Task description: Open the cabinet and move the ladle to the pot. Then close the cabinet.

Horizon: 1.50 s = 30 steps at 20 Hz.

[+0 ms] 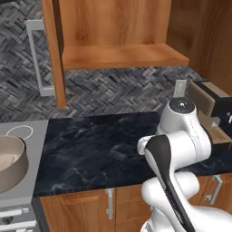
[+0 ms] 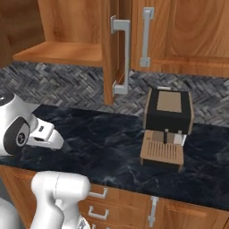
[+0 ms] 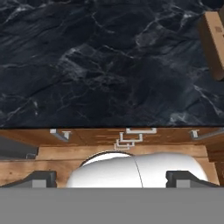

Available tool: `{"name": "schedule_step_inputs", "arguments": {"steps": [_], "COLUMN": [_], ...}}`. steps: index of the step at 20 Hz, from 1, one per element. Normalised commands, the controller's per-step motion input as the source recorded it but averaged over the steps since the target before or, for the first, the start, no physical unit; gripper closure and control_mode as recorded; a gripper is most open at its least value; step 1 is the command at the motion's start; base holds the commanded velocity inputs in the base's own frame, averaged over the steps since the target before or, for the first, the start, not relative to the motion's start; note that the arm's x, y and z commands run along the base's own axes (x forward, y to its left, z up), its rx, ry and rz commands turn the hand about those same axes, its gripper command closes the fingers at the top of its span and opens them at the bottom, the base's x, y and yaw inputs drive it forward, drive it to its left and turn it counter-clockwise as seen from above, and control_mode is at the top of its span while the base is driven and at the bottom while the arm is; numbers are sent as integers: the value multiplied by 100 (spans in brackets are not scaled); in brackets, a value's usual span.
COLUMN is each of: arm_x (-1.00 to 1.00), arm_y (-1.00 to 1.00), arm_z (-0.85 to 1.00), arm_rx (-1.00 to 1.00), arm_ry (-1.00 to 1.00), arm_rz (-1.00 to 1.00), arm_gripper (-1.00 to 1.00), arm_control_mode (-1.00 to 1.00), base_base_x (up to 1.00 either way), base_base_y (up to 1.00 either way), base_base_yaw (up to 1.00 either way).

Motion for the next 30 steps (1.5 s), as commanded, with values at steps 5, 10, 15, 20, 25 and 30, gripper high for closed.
{"name": "schedule_step_inputs", "arguments": {"steps": [5,10,15,20,25,30], "arm_x": [0,0,3,-49,-97,-86], "arm_y": [0,0,5,-6,-13,-51], "arm_z": [0,0,1,49,83,100], "arm_rx": [0,0,0,3,1,10], "arm_ry": [0,0,1,-12,-30,-25], "arm_rz": [0,0,-1,0,0,0], "arm_gripper": [-100,-100,-100,-100,-100,-100], "arm_control_mode": [100,100,-100,-100,-100,-100], "base_base_x": [45,27,21,0,0,0], "base_base_y": [6,40,24,0,0,0], "base_base_yaw": [-8,-18,-5,0,0,0]}}
